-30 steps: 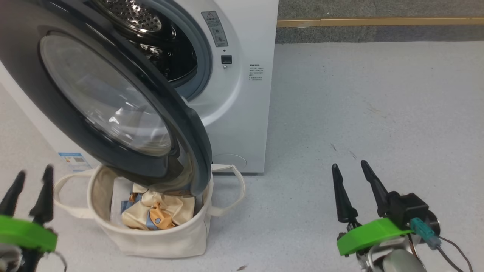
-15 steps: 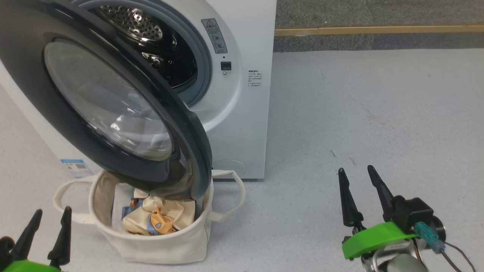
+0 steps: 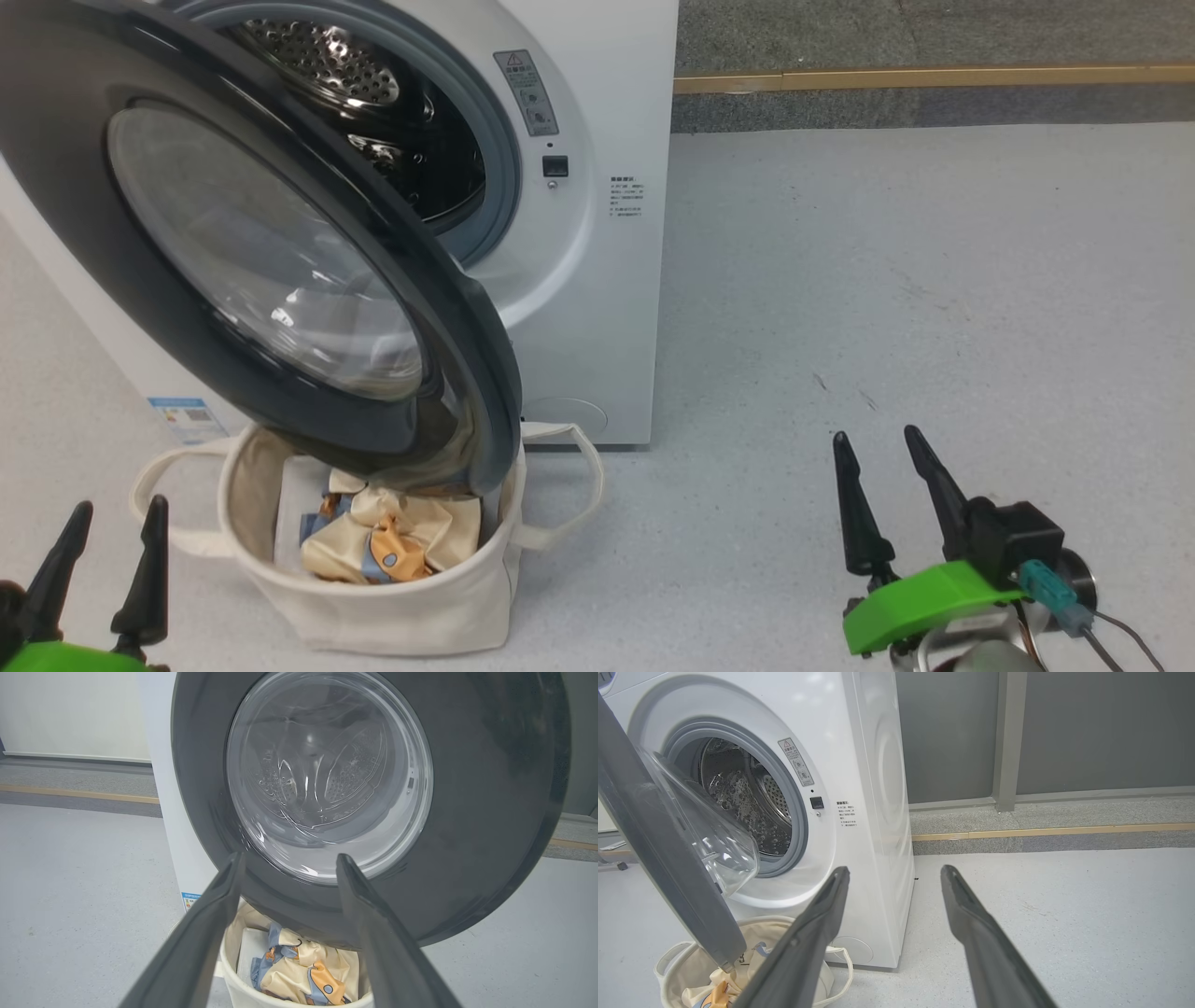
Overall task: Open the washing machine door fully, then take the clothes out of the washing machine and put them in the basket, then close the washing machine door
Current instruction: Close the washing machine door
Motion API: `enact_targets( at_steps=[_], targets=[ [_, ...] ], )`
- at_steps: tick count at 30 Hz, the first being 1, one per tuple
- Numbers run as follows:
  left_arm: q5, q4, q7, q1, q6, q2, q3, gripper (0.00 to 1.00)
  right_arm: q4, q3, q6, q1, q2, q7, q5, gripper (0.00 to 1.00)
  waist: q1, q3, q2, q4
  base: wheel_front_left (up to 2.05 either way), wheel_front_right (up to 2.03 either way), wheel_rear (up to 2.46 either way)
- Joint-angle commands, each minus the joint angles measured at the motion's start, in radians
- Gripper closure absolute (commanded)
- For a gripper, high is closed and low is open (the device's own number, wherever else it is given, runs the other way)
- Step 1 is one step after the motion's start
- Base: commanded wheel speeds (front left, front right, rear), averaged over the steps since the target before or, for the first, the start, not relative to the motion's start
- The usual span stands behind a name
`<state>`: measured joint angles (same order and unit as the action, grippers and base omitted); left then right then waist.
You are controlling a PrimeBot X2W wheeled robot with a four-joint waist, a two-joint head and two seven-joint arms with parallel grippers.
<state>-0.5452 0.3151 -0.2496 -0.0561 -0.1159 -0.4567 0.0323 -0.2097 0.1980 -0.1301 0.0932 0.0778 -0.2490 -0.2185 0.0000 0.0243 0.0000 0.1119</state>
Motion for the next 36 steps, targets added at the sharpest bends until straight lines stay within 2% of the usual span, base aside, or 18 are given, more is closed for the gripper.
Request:
enact_targets(
  at_steps=[1, 6, 7, 8, 9, 15, 23, 31, 36],
  targets=[
    [0.012, -0.030, -0.012, -0.027, -0.005, -0.031, -0.056, 0.00, 0.026, 0.017, -0.001, 0.018, -0.003, -0.013, 0.008, 0.00, 0.0000, -0.001, 0.0000, -0.001, 0.00, 0.00, 0.00],
    [0.013, -0.033, -0.012, -0.028, -0.009, -0.021, -0.062, 0.00, 0.018, 0.019, -0.001, 0.017, -0.001, -0.013, 0.011, 0.00, 0.0000, -0.001, 0.0000, -0.002, 0.00, 0.00, 0.00],
    [0.013, -0.033, -0.012, -0.029, -0.010, -0.020, -0.060, 0.00, 0.015, 0.020, -0.001, 0.017, 0.000, -0.013, 0.014, 0.15, 0.0000, -0.002, 0.0000, -0.003, 0.00, 0.00, 0.00],
    [0.014, -0.034, -0.012, -0.031, -0.010, -0.020, -0.058, 0.00, 0.014, 0.019, -0.001, 0.017, 0.001, -0.013, 0.016, 0.85, 0.0000, -0.002, 0.0000, -0.004, 0.00, 0.00, 0.00],
    [0.015, -0.034, -0.012, -0.033, -0.011, -0.020, -0.056, 0.00, 0.013, 0.018, -0.001, 0.017, 0.000, -0.013, 0.017, 1.00, 0.0000, -0.002, 0.0000, -0.004, 0.00, 0.00, 0.00],
    [0.017, -0.036, -0.012, -0.040, -0.013, -0.020, -0.057, 0.00, 0.039, 0.007, -0.001, 0.033, -0.007, -0.013, -0.016, 1.00, 0.0000, -0.007, 0.0000, -0.006, 0.00, 0.00, 0.00],
    [0.020, -0.039, -0.012, -0.051, -0.014, -0.018, -0.044, 0.00, 0.140, 0.081, -0.001, 0.140, 0.011, -0.013, -0.070, 1.00, 0.0000, -0.020, 0.0000, -0.032, 0.00, 0.00, 0.00],
    [0.043, -0.031, -0.012, -0.097, -0.014, 0.025, 0.003, 0.00, 0.173, 0.247, -0.001, 0.303, 0.020, 0.003, -0.175, 1.00, 0.0000, -0.026, 0.0000, -0.131, 0.00, 0.00, 0.00],
    [0.080, -0.017, -0.012, -0.146, -0.015, 0.056, 0.095, 0.00, 0.114, 0.353, -0.001, 0.415, 0.001, 0.016, -0.228, 1.00, 0.0000, -0.025, 0.0000, -0.239, 0.00, 0.00, 0.00]
  ],
)
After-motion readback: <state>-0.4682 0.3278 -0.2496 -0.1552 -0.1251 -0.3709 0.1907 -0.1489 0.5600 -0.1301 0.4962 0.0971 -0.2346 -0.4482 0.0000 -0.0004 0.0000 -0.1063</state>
